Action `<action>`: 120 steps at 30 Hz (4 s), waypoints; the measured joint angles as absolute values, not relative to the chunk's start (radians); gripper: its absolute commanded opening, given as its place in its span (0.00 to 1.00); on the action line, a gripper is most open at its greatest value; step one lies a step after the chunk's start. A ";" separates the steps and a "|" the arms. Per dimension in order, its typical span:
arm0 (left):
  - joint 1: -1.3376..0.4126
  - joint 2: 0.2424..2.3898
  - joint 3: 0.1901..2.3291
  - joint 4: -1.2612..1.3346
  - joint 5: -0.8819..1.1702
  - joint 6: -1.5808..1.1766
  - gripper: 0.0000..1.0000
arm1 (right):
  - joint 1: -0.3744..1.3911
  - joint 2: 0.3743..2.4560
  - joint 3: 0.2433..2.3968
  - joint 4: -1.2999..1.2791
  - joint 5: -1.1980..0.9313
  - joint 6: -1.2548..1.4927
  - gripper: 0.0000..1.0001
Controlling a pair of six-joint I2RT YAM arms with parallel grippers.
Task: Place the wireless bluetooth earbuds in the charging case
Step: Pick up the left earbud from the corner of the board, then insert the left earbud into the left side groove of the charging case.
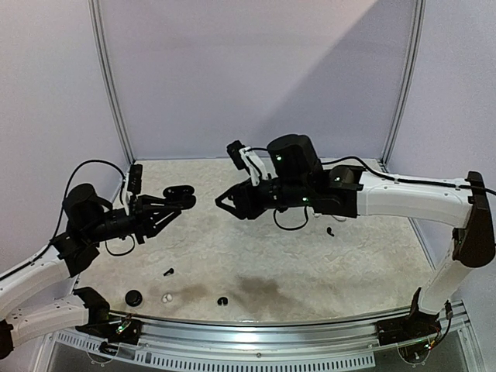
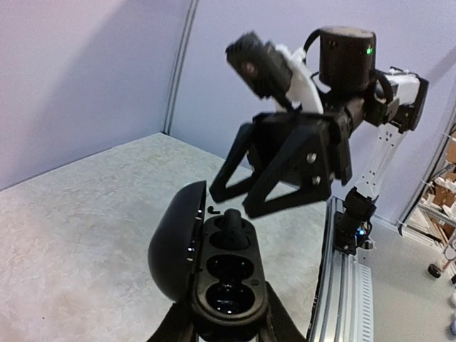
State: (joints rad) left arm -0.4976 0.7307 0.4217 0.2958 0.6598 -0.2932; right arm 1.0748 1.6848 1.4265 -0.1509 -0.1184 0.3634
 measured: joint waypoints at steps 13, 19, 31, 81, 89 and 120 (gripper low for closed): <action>-0.417 0.538 0.362 0.193 0.572 -0.318 0.00 | 1.190 2.099 1.542 -0.378 -0.155 0.335 0.37; -0.416 0.544 0.362 0.189 0.572 -0.315 0.00 | 1.234 2.174 1.566 -0.403 -0.195 0.314 0.32; -0.416 0.577 0.362 0.192 0.592 -0.307 0.00 | 1.243 2.186 1.549 -0.410 -0.208 0.313 0.27; -0.415 0.583 0.360 0.196 0.596 -0.299 0.00 | 1.243 2.098 1.417 -0.377 -0.320 0.354 0.04; -0.415 0.583 0.360 0.196 0.617 -0.273 0.00 | 1.243 2.081 1.400 -0.382 -0.325 0.354 0.00; -0.588 0.676 0.430 0.166 0.868 -0.038 0.00 | 1.409 1.859 1.969 -0.520 0.096 -0.206 0.00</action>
State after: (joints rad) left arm -0.5884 0.6762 0.4297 0.1658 0.8677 -0.0383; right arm 1.4090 1.8587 1.9690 -0.5198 0.0956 -0.2062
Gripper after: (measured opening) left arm 0.234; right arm 0.040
